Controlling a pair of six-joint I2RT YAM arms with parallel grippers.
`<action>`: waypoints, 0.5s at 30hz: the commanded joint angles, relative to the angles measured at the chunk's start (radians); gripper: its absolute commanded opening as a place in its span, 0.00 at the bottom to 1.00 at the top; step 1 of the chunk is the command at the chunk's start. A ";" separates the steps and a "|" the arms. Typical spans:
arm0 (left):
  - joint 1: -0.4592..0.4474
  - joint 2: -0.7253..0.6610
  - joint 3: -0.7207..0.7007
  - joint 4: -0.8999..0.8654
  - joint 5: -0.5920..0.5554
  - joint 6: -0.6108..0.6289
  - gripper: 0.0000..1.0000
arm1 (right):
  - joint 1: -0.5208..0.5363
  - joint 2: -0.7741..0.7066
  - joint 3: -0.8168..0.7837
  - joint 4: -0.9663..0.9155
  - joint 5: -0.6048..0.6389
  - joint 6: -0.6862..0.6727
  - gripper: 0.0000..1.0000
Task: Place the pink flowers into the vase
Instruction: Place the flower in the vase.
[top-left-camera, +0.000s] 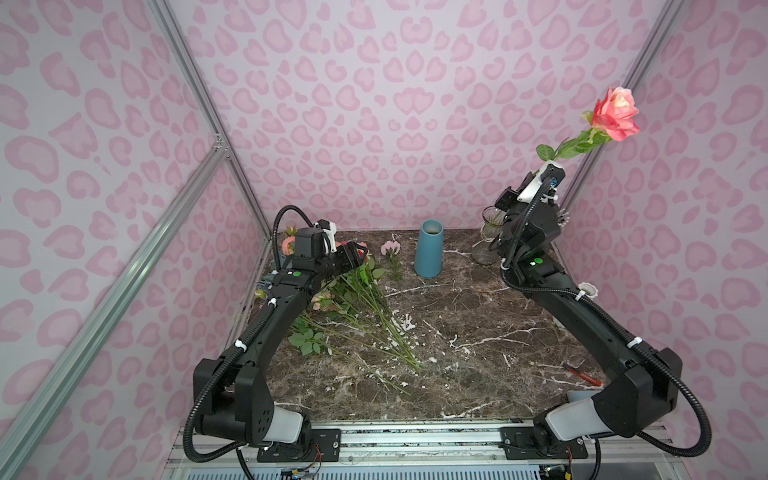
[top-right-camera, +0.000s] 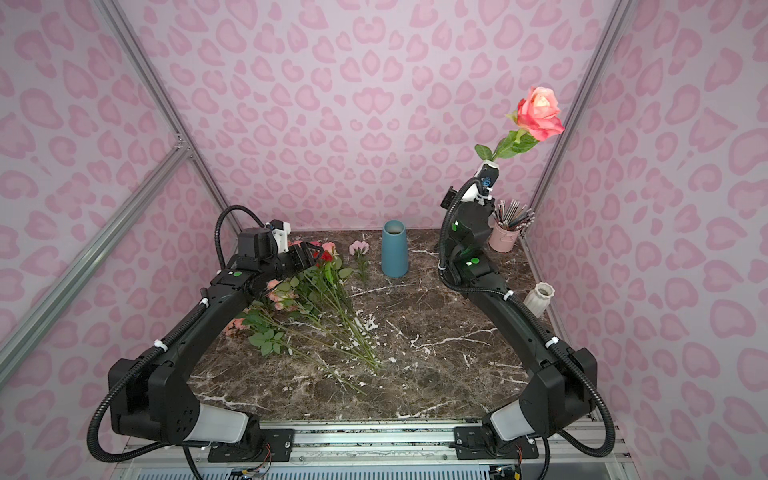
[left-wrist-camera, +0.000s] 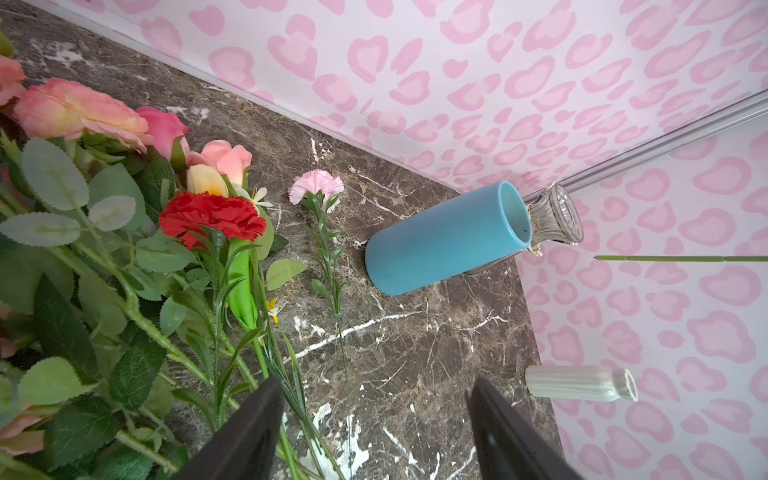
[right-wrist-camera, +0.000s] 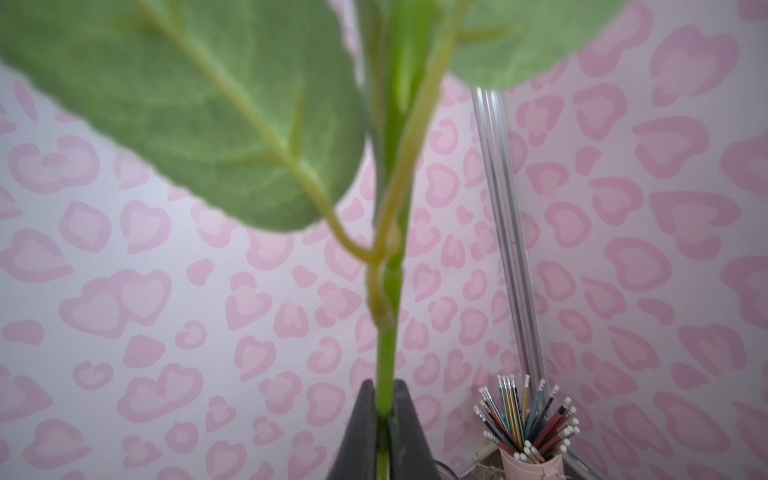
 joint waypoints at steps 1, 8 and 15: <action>0.004 0.003 -0.003 0.041 0.011 0.004 0.74 | 0.010 0.022 -0.003 0.291 0.077 -0.166 0.00; 0.014 0.010 -0.003 0.046 0.025 0.004 0.74 | 0.008 0.113 0.048 0.406 0.103 -0.262 0.00; 0.026 0.018 -0.004 0.053 0.048 0.001 0.74 | 0.006 0.209 0.083 0.468 0.119 -0.318 0.00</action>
